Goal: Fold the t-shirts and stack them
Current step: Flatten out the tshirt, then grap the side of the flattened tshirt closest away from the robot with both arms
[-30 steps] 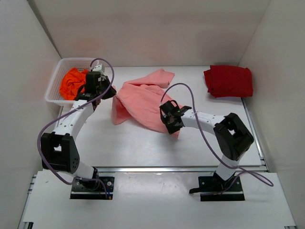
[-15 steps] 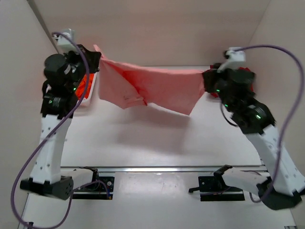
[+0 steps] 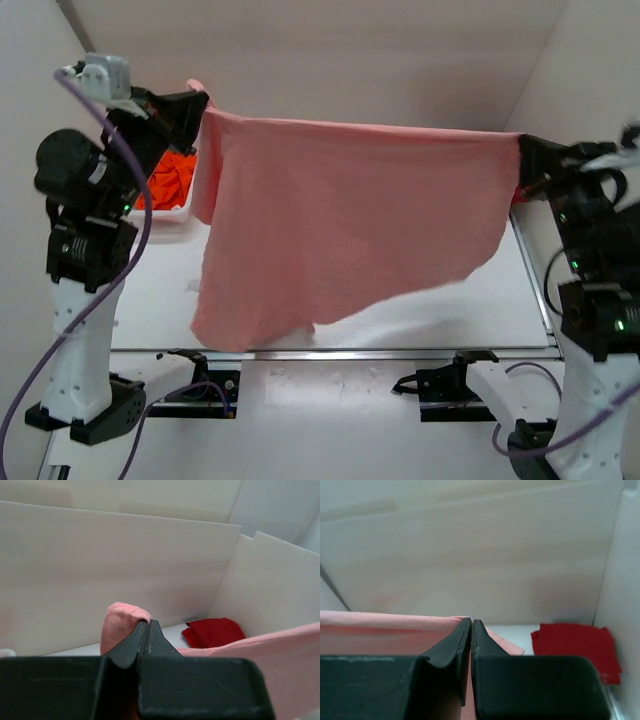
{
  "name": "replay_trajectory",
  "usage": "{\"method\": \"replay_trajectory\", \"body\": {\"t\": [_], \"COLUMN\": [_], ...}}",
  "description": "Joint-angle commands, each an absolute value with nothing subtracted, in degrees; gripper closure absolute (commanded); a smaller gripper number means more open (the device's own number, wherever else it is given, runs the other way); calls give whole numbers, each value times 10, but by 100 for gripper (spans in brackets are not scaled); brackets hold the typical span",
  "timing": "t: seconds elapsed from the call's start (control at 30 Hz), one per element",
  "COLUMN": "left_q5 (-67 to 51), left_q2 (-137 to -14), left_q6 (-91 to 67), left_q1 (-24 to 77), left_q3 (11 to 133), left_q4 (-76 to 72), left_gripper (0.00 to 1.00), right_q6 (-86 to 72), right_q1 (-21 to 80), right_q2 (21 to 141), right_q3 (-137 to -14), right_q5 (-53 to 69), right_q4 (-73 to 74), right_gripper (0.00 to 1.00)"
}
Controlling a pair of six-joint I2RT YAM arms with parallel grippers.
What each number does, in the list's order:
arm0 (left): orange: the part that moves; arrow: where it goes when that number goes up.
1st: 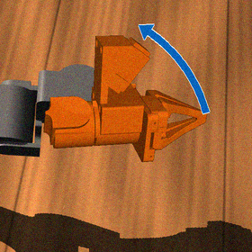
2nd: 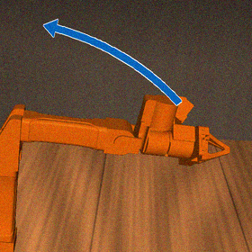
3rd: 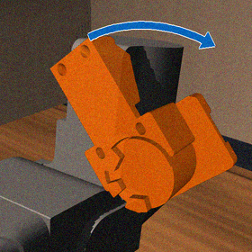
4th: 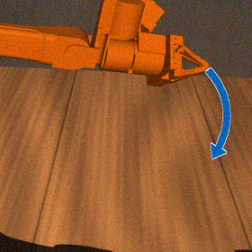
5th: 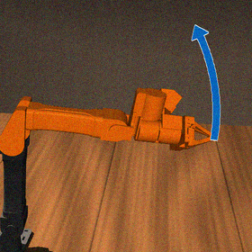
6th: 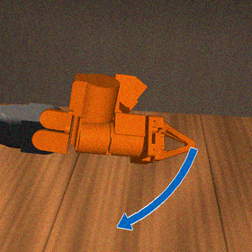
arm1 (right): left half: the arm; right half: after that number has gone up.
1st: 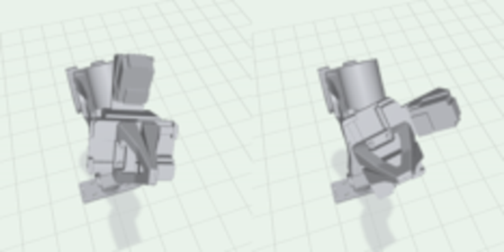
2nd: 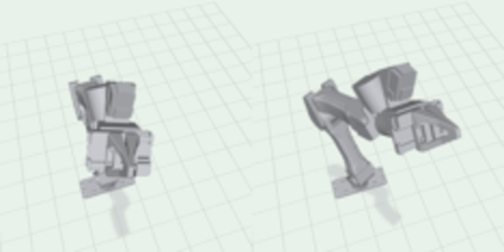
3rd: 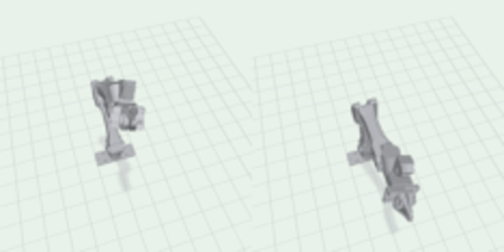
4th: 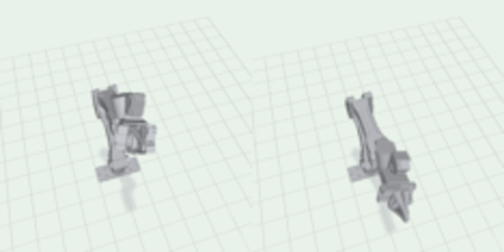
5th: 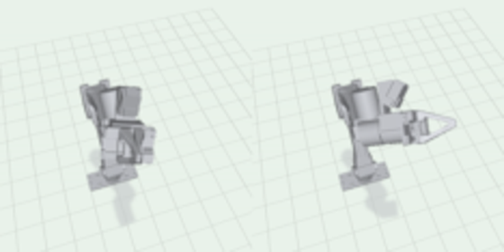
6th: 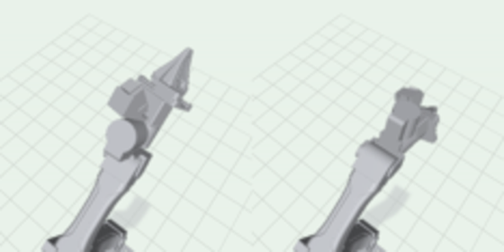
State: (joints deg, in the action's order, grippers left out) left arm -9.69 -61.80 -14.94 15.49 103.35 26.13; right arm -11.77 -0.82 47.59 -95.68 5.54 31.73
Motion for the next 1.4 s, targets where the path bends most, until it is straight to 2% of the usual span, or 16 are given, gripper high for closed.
{"method": "replay_trajectory", "body": {"t": [0.0,0.2,0.27,0.37,0.4,0.43,0.47,0.5,0.57,0.6,0.73,0.9,1.1,1.2,1.33,1.37], "left_q5": [-29,-44,-35,20,47,78,84,78,69,65,66,61,-72,-95,-99,-100], "left_q2": [-683,-890,-953,-1122,-1153,-1214,-1253,-1271,-1260,-1237,-1104,-887,-737,-699,-686,-680], "left_q6": [-111,-97,-96,-45,-31,-17,-18,-39,-47,-54,-60,-113,-208,-237,-295,-304], "left_q1": [143,124,116,118,117,115,108,94,87,90,116,186,219,232,273,274], "left_q3": [1067,1124,1136,1227,1284,1340,1365,1366,1358,1334,1127,843,541,457,408,391], "left_q4": [265,234,208,213,222,235,233,229,239,241,244,275,292,280,276,271], "left_gripper": [100,100,100,100,95,72,51,48,43,37,34,36,39,39,40,36], "right_q6": [-92,-93,-90,-68,-59,-47,-42,-37,-34,-36,-51,-87,-115,-138,-163,-166], "right_q1": [22,3,3,4,8,11,16,25,25,29,49,49,79,86,99,103], "right_q2": [566,723,800,989,1023,1092,1158,1224,1274,1300,1154,997,912,875,860,861], "right_q3": [-917,-862,-888,-981,-1048,-1135,-1236,-1345,-1456,-1516,-1250,-961,-729,-640,-583,-565], "right_q5": [0,57,69,71,58,20,-15,-50,-69,-92,-110,-61,-55,-36,-28,-27], "right_q4": [291,170,152,162,179,222,277,338,434,450,369,310,292,282,276,272], "right_gripper": [100,100,100,100,99,89,85,78,65,60,50,49,49,50,49,48]}}
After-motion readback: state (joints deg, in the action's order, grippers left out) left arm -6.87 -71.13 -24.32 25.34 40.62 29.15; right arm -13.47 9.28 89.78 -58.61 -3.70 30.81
